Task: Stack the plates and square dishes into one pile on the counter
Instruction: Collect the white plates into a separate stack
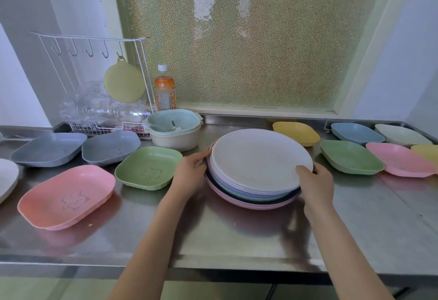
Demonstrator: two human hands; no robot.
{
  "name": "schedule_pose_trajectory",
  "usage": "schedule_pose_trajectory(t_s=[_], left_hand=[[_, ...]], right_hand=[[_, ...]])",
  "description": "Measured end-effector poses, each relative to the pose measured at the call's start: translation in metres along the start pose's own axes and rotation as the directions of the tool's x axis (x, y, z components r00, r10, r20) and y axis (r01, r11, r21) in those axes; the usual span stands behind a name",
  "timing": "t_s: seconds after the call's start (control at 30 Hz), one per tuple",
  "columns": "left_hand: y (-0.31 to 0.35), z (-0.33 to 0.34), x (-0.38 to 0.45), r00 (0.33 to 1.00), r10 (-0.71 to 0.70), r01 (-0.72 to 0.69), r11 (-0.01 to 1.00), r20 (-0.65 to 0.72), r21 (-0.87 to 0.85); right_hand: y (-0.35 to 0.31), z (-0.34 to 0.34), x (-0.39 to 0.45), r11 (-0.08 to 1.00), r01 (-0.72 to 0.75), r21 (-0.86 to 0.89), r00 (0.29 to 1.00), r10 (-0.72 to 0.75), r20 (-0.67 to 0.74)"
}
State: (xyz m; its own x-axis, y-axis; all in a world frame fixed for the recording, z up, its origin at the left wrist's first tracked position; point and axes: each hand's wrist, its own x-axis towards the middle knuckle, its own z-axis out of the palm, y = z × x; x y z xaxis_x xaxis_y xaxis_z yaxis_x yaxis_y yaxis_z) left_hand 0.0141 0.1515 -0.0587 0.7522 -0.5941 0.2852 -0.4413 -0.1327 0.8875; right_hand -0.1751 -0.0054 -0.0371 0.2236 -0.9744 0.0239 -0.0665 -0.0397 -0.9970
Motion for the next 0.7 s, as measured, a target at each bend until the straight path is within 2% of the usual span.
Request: schedule_pose_trajectory(t_s=[0.13,0.2,0.3,0.4,0.47,0.53,0.6,0.67,0.7], left_hand=[[0.001,0.002,0.003,0.993,0.086,-0.097,0.983,0.076,0.157],[0.001,0.005,0.004,0.994,0.092,-0.102,0.97,0.057,0.22],[0.002,0.008,0.005,0.997,0.071,-0.07,0.953,0.009,0.293],[0.007,0.009,0.007,0.992,0.065,-0.105,0.895,0.106,0.434],[0.016,0.01,0.007,0.991,0.067,-0.116,0.84,0.112,0.529],[0.029,0.013,0.003,0.991,0.127,-0.127,0.86,0.034,0.495],[0.048,0.023,-0.003,0.971,0.235,-0.203,0.897,-0.035,0.393],[0.069,0.042,-0.006,0.959,0.284,-0.266,0.903,-0.004,0.339],[0.077,0.052,-0.007,0.965,0.261,-0.257,0.913,0.03,0.317]], right_hand=[[-0.017,-0.004,0.004,0.973,-0.057,0.225,0.998,0.06,-0.006],[-0.024,-0.005,0.006,0.953,-0.056,0.297,0.998,0.059,-0.001],[-0.027,-0.004,0.009,0.954,-0.058,0.296,0.995,0.077,-0.055],[-0.022,-0.008,0.013,0.958,-0.043,0.283,0.981,0.093,-0.167],[-0.02,-0.014,0.015,0.96,-0.034,0.278,0.977,0.09,-0.191],[-0.02,-0.021,0.017,0.954,-0.027,0.298,0.975,0.092,-0.204],[-0.02,-0.03,0.018,0.943,-0.027,0.331,0.97,0.105,-0.221],[-0.02,-0.041,0.018,0.934,-0.032,0.355,0.965,0.121,-0.233],[-0.019,-0.049,0.018,0.929,-0.039,0.367,0.964,0.132,-0.232]])
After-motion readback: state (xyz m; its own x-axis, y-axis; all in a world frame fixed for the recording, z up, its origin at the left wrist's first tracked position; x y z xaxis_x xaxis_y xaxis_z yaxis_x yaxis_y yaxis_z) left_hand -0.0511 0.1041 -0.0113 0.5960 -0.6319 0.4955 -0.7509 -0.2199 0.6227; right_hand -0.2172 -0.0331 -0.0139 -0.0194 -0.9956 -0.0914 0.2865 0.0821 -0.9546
